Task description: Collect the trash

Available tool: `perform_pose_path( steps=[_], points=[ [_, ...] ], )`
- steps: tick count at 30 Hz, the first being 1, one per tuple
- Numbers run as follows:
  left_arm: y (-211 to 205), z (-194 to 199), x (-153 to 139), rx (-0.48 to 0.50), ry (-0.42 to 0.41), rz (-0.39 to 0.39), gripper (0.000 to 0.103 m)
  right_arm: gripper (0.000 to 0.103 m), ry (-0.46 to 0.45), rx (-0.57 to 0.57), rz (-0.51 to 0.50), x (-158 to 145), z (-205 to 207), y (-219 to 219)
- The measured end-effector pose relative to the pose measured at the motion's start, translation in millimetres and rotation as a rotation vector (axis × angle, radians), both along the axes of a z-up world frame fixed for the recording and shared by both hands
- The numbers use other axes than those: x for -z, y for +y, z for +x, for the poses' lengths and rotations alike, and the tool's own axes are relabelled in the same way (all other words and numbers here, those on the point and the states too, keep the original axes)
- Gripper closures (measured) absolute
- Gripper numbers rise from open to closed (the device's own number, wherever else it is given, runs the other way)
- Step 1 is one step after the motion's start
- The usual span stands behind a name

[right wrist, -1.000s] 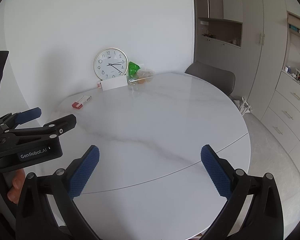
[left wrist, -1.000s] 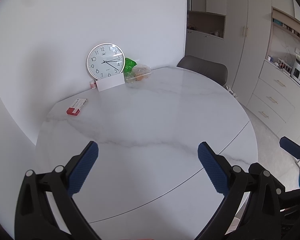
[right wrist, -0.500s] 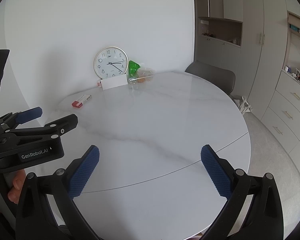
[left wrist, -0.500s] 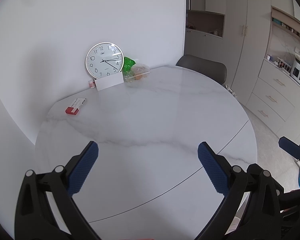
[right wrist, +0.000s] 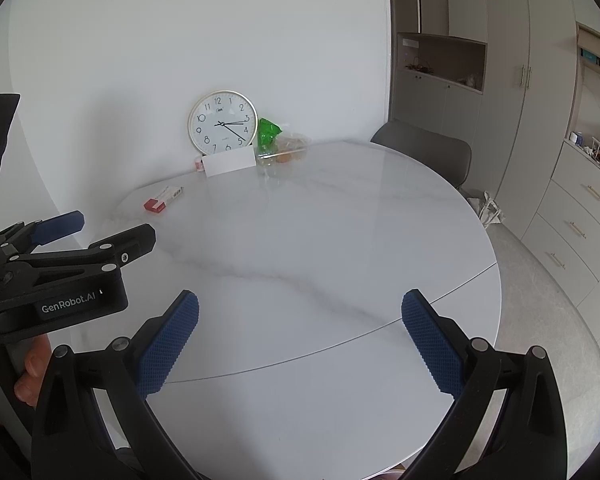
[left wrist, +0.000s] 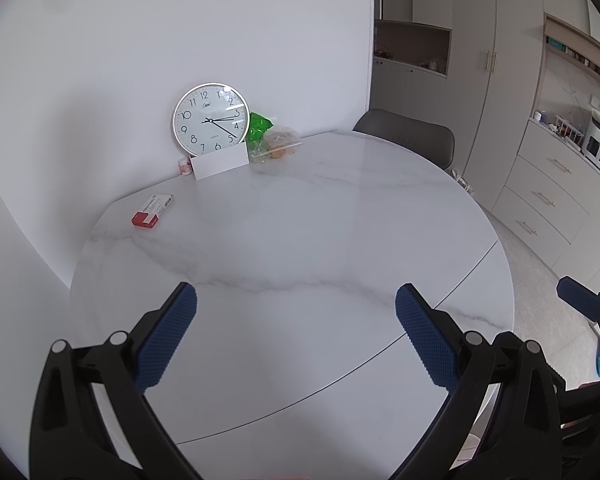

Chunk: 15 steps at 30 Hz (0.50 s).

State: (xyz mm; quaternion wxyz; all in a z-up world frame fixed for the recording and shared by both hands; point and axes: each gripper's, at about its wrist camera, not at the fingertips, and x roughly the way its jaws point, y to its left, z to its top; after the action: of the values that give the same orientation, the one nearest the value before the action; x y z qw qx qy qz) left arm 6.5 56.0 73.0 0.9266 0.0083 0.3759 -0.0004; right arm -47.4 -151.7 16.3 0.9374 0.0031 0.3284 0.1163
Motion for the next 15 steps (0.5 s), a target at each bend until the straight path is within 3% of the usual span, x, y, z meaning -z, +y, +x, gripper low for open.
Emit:
perform_pose_path(
  steps=[15],
  points=[
    [-1.8,-4.0,2.9,-0.003,-0.012,0.016,0.008,0.002,0.011,0.005,0.001,4.0,-1.8,-1.8]
  ],
)
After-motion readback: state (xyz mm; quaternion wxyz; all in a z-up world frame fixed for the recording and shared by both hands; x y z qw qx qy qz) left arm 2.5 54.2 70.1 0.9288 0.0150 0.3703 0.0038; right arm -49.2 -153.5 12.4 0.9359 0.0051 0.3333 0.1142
